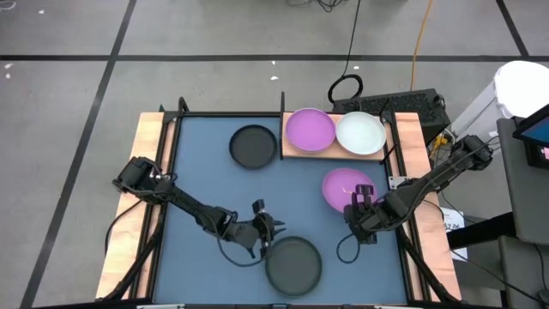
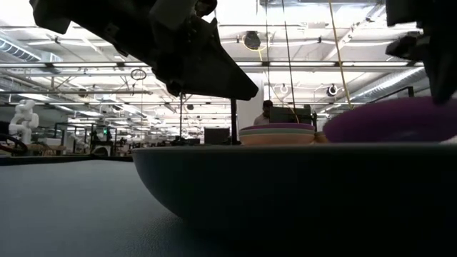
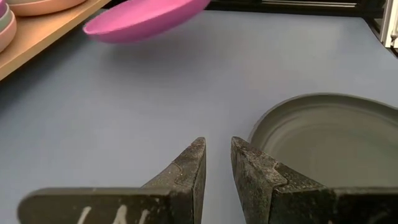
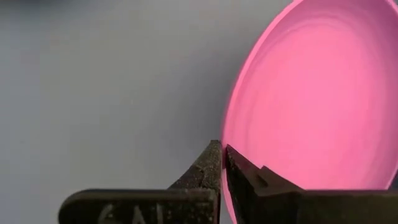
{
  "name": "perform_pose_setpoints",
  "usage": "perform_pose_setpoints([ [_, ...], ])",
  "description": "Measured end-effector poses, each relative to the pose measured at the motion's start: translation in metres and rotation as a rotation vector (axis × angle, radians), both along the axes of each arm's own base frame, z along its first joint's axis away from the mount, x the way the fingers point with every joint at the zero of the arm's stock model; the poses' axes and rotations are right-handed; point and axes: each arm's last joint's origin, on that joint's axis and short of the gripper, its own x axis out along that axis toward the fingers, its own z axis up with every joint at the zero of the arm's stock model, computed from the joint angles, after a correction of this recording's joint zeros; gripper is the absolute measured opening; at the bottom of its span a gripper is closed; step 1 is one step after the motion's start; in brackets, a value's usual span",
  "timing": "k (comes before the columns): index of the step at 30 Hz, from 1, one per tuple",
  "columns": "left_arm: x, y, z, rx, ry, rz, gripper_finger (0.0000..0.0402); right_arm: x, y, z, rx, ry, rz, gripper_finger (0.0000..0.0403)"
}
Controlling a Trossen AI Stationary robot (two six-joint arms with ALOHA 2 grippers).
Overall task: Place and stack plates onto a shelf
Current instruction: Stack the purple plate on top of the blue plate on the shelf
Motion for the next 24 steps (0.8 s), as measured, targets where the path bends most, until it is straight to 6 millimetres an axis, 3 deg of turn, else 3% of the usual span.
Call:
perform_pose_setpoints([
  [17, 0.000, 0.000, -0.001, 0.002, 0.006, 0.001, 0.0081, 0.010, 0.002, 0.062, -0.077, -0.136, 0.054, 0.0000],
  [24, 0.000, 0.000, -0.001, 0.002, 0.006, 0.001, 0.0081, 0.014, -0.006, 0.076, -0.099, -0.151, 0.062, 0.0000],
])
